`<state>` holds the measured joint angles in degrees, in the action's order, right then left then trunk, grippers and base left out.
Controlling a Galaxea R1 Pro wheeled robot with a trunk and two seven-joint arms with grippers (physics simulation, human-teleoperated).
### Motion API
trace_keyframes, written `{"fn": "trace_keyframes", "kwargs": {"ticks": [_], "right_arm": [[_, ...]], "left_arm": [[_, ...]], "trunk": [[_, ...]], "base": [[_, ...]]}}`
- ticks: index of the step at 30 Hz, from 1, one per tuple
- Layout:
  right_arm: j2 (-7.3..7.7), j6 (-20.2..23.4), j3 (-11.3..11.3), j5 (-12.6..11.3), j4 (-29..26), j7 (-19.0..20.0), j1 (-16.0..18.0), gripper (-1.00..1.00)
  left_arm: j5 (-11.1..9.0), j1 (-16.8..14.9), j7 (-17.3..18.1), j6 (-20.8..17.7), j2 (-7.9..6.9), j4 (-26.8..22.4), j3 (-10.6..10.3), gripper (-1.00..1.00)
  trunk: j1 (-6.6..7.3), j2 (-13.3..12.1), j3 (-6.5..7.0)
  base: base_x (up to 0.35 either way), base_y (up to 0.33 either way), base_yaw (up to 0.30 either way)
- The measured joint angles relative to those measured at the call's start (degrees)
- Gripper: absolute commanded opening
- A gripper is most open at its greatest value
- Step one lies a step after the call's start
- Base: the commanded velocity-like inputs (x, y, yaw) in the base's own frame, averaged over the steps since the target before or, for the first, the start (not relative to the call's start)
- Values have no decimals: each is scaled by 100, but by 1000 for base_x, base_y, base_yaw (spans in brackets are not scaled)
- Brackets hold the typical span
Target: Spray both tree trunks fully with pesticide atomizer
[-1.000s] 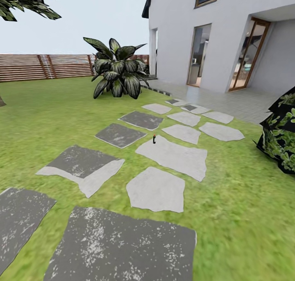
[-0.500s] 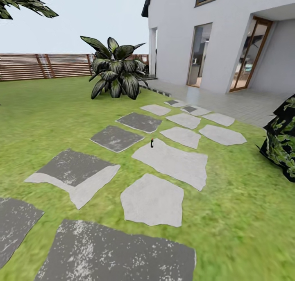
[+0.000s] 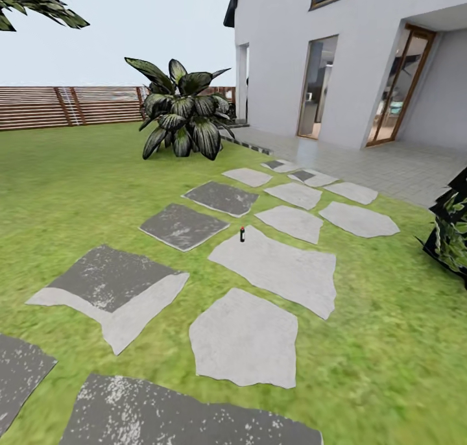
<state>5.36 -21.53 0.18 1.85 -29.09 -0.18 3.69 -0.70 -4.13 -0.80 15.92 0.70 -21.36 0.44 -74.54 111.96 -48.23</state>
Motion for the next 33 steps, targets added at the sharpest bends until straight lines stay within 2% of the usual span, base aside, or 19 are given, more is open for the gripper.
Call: {"fn": "trace_keyframes", "kwargs": {"ticks": [33], "right_arm": [[0, 0, 0, 0, 0, 0, 0, 100]], "left_arm": [[0, 0, 1, -1, 0, 0, 0, 100]], "trunk": [[0, 0, 0]], "base": [[301, 178, 0]]}}
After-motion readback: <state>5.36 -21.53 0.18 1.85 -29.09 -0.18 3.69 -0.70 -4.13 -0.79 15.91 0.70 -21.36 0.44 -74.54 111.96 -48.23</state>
